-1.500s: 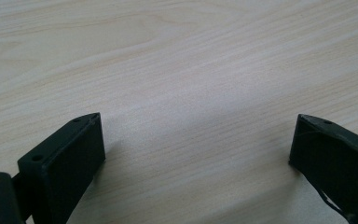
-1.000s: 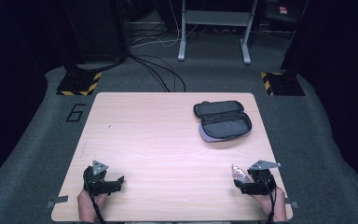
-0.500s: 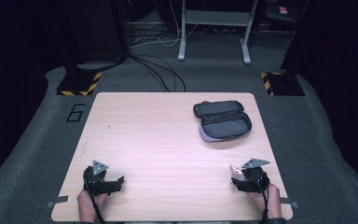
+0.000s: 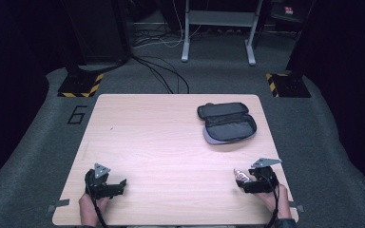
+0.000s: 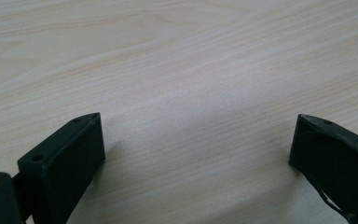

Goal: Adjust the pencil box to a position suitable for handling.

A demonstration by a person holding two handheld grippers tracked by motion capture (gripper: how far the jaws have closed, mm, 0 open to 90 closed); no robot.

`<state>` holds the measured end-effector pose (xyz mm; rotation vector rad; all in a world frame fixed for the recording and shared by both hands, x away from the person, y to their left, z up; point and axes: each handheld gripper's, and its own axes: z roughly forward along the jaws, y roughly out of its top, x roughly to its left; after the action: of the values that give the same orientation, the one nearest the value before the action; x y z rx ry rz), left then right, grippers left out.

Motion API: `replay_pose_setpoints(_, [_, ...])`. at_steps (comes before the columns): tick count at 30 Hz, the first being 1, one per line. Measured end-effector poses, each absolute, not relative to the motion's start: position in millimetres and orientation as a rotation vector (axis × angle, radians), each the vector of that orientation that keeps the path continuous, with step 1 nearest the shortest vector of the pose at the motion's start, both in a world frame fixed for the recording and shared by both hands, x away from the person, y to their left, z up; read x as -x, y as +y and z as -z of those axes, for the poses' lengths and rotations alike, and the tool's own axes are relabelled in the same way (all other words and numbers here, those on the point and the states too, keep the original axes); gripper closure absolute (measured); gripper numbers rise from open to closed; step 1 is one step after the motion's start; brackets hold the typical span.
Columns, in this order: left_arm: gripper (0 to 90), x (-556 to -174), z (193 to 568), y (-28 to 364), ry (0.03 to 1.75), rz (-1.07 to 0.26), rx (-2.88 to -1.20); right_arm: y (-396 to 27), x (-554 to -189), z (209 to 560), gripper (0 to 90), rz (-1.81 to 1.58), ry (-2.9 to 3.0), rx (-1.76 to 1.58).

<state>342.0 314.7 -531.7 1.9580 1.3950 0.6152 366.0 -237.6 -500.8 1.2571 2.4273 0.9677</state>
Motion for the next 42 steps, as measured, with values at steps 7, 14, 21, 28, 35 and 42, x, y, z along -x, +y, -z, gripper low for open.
replay_pose_setpoints(7, [3.0,-342.1,531.9,314.6,1.395,-0.616,-1.955,-243.8,-380.7,488.7,15.9,-1.0,2.319,-1.33])
replay_pose_setpoints(14, [3.0,-342.4,532.1,314.5,1.394,-0.619,-1.952,-251.4,-406.5,479.0,14.9,-0.978,2.262,-1.401])
replay_pose_setpoints(21, [3.0,-342.6,532.1,314.5,1.393,-0.619,-1.952,-258.6,-438.5,472.6,15.6,-0.948,2.23,-1.437])
replay_pose_setpoints(28, [3.0,-342.6,532.1,314.5,1.393,-0.619,-1.952,-260.6,-460.2,469.4,16.2,-0.935,2.214,-1.47])
replay_pose_setpoints(35, [3.0,-342.6,532.1,314.5,1.393,-0.619,-1.951,-266.2,-490.5,464.3,16.8,-0.929,2.147,-1.533])
replay_pose_setpoints(42, [3.1,-342.7,532.1,314.5,1.393,-0.619,-1.951,-270.4,-512.2,464.9,21.4,-0.922,2.064,-1.621])
